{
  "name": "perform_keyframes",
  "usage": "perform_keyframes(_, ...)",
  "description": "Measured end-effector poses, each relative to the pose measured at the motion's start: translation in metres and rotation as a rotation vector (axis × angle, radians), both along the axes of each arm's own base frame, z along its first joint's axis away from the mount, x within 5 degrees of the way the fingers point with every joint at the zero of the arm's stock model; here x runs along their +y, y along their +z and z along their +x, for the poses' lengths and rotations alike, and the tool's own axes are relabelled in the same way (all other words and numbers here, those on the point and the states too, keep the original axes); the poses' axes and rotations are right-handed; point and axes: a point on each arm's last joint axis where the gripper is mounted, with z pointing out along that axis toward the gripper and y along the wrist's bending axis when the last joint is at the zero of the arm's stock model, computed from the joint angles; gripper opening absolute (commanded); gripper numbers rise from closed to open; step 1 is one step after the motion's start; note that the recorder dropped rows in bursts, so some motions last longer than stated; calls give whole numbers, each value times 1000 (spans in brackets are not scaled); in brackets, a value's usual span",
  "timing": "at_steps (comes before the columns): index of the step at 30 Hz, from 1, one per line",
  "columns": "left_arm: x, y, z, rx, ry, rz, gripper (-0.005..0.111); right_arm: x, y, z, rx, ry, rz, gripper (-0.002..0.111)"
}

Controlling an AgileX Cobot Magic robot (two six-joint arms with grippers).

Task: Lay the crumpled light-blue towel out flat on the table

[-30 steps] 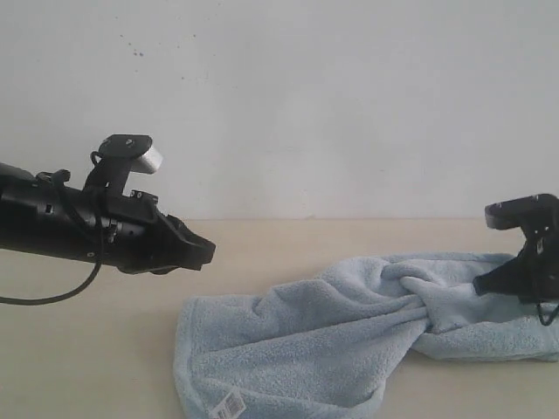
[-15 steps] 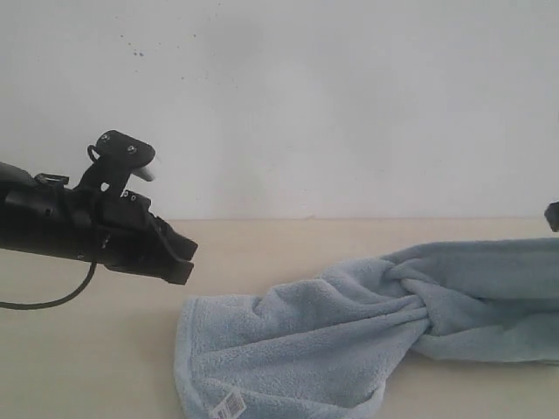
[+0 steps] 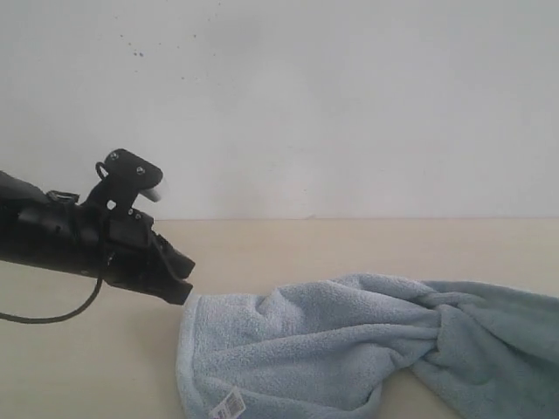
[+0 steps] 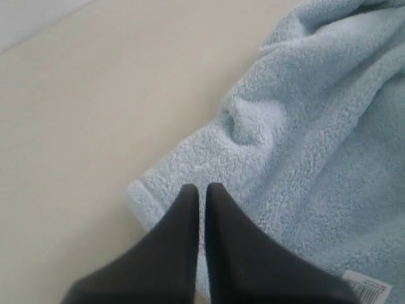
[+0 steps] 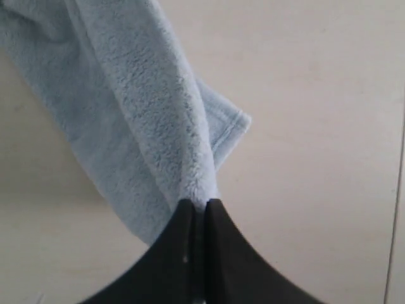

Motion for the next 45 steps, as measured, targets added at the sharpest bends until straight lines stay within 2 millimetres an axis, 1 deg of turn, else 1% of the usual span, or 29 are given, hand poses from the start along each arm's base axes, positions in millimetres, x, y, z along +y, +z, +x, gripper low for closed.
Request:
perform_keyframes(2, -1, -15, 3, 37, -3, 16, 4, 2, -16, -4, 51, 25, 10, 0)
perform_keyframes(4, -1, -27, 5, 66, -2, 33, 4, 2, -29, -1, 44, 48, 12, 0)
perform_keyframes(6, -1, -36, 7, 89, 8, 41, 4, 2, -36, 4, -16, 67, 3, 0)
perform_keyframes(8, -1, -39, 7, 106, 23, 33, 4, 1, -37, 12, -110, 91, -24, 0)
perform_keyframes(10, -2, -39, 7, 121, 29, 16, 4, -4, -35, 23, -208, 91, -88, 0)
perform_keyframes(13, -5, -39, 3, 166, 11, -27, 4, -15, -34, 42, -328, 59, -228, 0)
perform_keyframes(17, -16, -38, -9, 265, -113, -105, 4, -24, -38, 68, -455, 27, -360, 0)
perform_keyframes(19, -20, -36, -16, 300, -193, -133, 4, -26, -45, 81, -495, 39, -400, 0)
perform_keyframes(22, -24, -34, -24, 322, -302, -154, 4, -27, -59, 100, -507, 121, -496, 0)
perform_keyframes(25, -25, -35, -27, 328, -335, -157, 4, -29, -78, 117, -490, 170, -574, 0)
perform_keyframes(27, -24, -37, -29, 332, -344, -155, 4, -32, -90, 131, -488, 144, -604, 0)
perform_keyframes(29, -24, -39, -31, 337, -352, -150, 4, -36, -96, 145, -517, 54, -605, 0)
perform_keyframes(32, -23, -43, -35, 340, -353, -165, 4, -40, -101, 164, -588, -91, -548, 0)
perform_keyframes(35, -24, -47, -38, 325, -357, -194, 4, -45, -105, 176, -631, -178, -483, 0)
perform_keyframes(37, -25, -51, -40, 329, -358, -213, 4, -49, -111, 178, -627, -218, -453, 0)
perform_keyframes(39, -25, -60, -40, 344, -369, -214, 4, -50, -115, 178, -618, -251, -431, 0)
perform_keyframes(42, -25, -74, -39, 367, -360, -207, 4, -51, -116, 178, -615, -279, -427, 0)
perform_keyframes(45, -26, -76, -36, 360, -318, -229, 4, -55, -117, 176, -607, -326, -413, 0)
